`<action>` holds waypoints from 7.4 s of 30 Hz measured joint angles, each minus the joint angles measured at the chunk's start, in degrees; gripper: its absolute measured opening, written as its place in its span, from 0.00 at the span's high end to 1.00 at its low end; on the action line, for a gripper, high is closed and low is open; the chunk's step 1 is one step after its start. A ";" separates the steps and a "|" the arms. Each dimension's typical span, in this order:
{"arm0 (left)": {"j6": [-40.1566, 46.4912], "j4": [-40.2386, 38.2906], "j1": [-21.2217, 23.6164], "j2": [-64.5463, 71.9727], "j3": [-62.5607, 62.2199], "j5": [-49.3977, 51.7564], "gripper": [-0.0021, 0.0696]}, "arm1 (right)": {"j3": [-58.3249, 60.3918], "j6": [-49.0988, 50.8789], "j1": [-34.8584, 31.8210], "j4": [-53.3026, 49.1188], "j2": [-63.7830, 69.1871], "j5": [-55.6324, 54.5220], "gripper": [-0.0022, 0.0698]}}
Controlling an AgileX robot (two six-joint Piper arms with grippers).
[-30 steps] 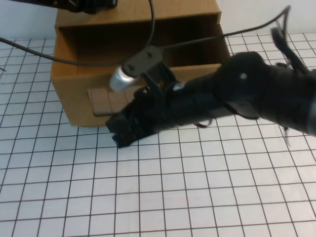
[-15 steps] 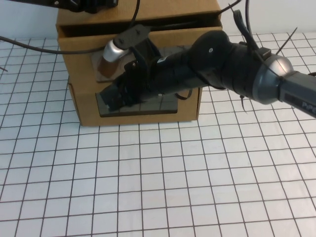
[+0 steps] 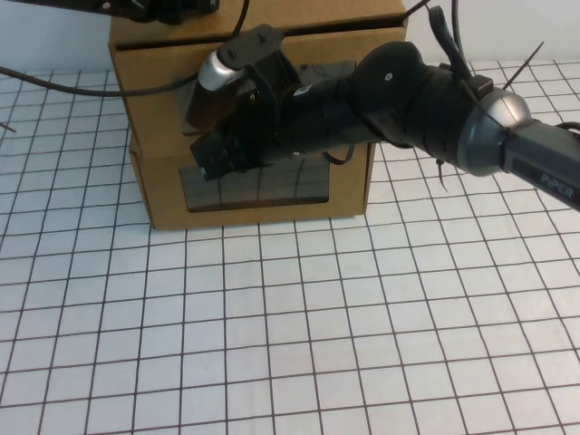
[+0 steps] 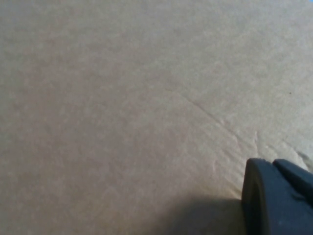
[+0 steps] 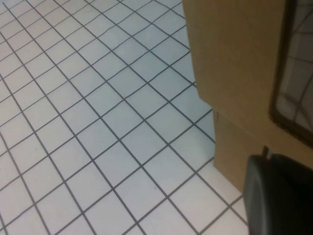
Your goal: Close the shoe box
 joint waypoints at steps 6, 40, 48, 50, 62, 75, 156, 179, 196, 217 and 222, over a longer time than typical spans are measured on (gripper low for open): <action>0.00 0.00 0.00 0.00 0.00 0.00 0.98 | -0.09 -1.92 -0.04 0.00 -0.41 0.71 0.99; 0.00 -0.04 0.00 0.00 0.00 -0.43 0.98 | -0.09 -3.07 0.06 -7.72 -4.74 -10.74 0.99; 0.00 -0.55 0.10 0.00 0.00 0.14 0.98 | -0.09 -5.46 -0.05 -7.46 -6.30 -6.00 0.99; 0.00 -1.09 0.33 0.00 0.00 0.96 0.98 | -0.09 -5.61 -0.05 -7.57 -7.11 -4.48 0.99; -2.02 0.16 2.53 -4.55 0.33 9.87 0.98 | -0.09 -5.72 -0.05 -9.24 -9.81 2.91 0.99; -2.59 -0.42 4.64 -18.19 8.76 10.01 0.98 | -0.09 6.05 -0.05 -26.94 -16.16 10.04 0.99; -12.61 12.33 4.64 -95.07 63.34 -6.69 0.98 | 64.82 43.32 -0.05 -53.87 -84.04 -14.04 0.99; -26.06 28.40 4.64 -106.94 99.25 -29.61 0.98 | 64.82 43.32 -0.05 -53.87 -84.04 -14.04 0.99; -28.60 29.07 4.64 -107.03 109.16 -24.55 0.98 | 64.82 43.32 -0.05 -53.87 -84.04 -13.83 0.99; -28.60 29.26 4.64 -107.06 109.16 -24.33 0.98 | 64.82 43.34 -0.05 -53.87 -84.04 -13.83 0.99; -28.60 29.26 4.64 -107.06 109.16 -24.33 0.98 | 64.82 43.34 -0.05 -53.87 -84.04 -13.73 0.99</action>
